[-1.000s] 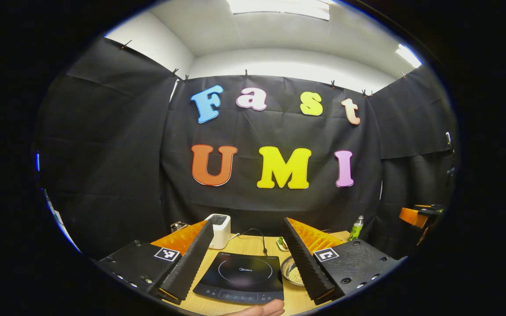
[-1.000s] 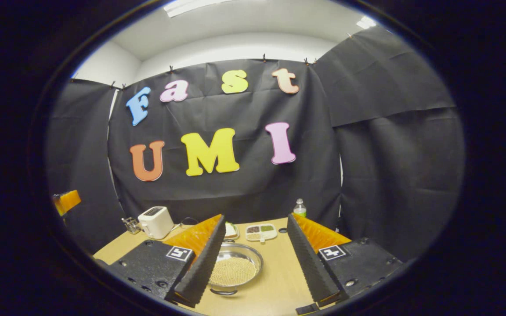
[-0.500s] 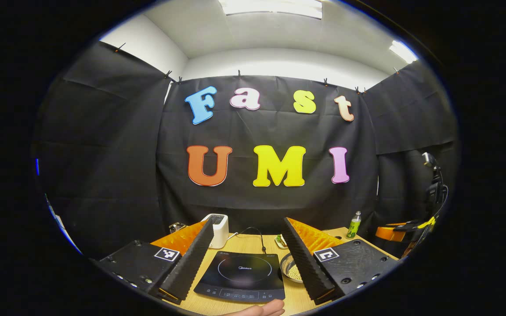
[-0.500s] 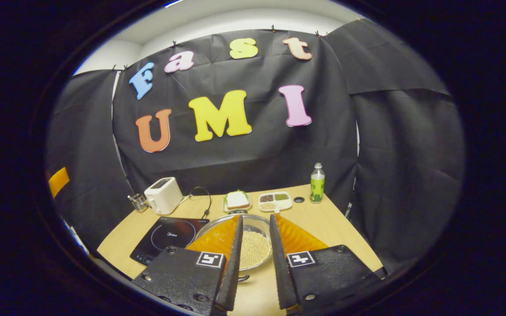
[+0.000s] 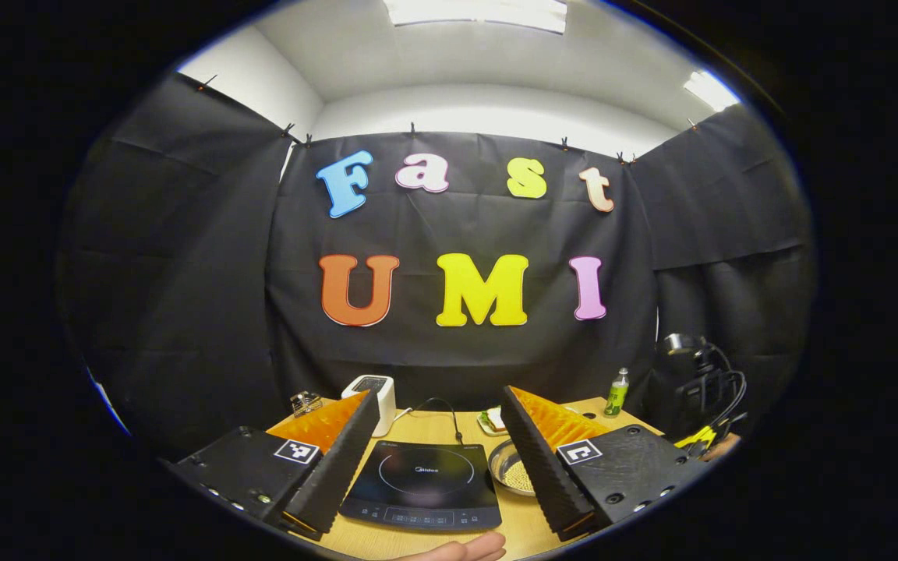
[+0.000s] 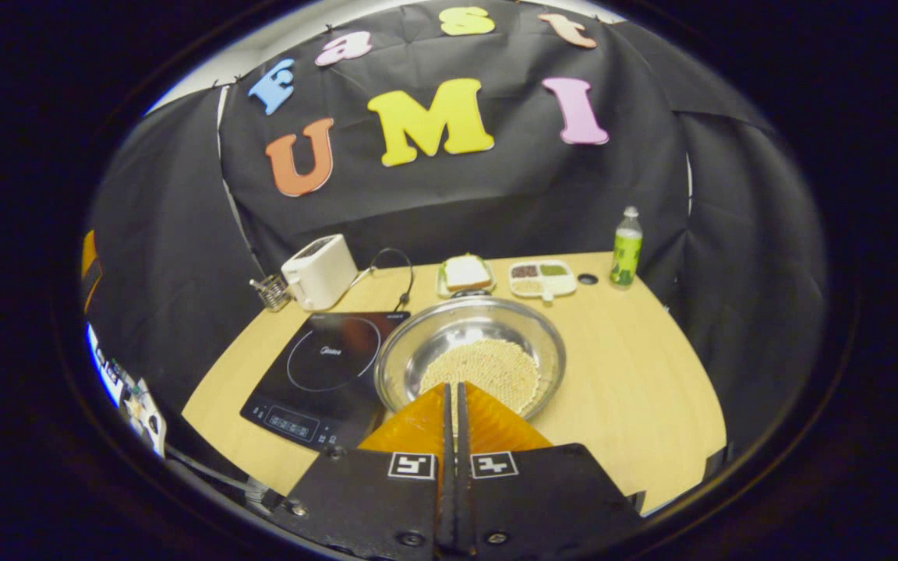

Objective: First push the handle of the pot to place it horizontally, then grasp the pot with both hands and set it on the induction cooktop.

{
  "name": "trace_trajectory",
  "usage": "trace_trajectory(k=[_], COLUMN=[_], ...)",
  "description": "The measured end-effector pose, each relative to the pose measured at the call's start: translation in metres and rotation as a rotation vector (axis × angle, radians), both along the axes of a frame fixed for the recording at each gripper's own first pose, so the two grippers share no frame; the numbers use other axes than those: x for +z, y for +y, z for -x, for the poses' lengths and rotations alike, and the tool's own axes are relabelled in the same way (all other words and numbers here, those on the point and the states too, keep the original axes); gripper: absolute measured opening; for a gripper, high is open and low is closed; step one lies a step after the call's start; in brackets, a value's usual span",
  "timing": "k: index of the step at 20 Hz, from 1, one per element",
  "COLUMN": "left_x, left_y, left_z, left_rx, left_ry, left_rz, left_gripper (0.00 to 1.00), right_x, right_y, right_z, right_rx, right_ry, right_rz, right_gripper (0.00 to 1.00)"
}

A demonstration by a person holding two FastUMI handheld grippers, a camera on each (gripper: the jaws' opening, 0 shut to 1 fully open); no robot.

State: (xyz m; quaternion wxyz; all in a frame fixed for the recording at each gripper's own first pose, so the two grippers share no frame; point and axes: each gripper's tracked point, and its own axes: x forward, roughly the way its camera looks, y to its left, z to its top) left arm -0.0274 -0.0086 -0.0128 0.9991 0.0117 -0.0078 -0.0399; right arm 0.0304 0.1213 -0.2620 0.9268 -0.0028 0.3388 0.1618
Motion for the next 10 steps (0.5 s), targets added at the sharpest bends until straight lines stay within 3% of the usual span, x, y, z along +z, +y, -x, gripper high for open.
trace_trajectory(k=[10], left_x=[-0.001], left_y=[0.017], left_z=[0.007], left_rx=[0.029], left_ry=[-0.012], left_rz=[0.011], left_gripper=[0.95], right_x=[-0.093], right_y=[0.045], right_z=[0.014], right_rx=[0.072], right_ry=[0.207], right_rz=[0.050], right_gripper=[0.04])
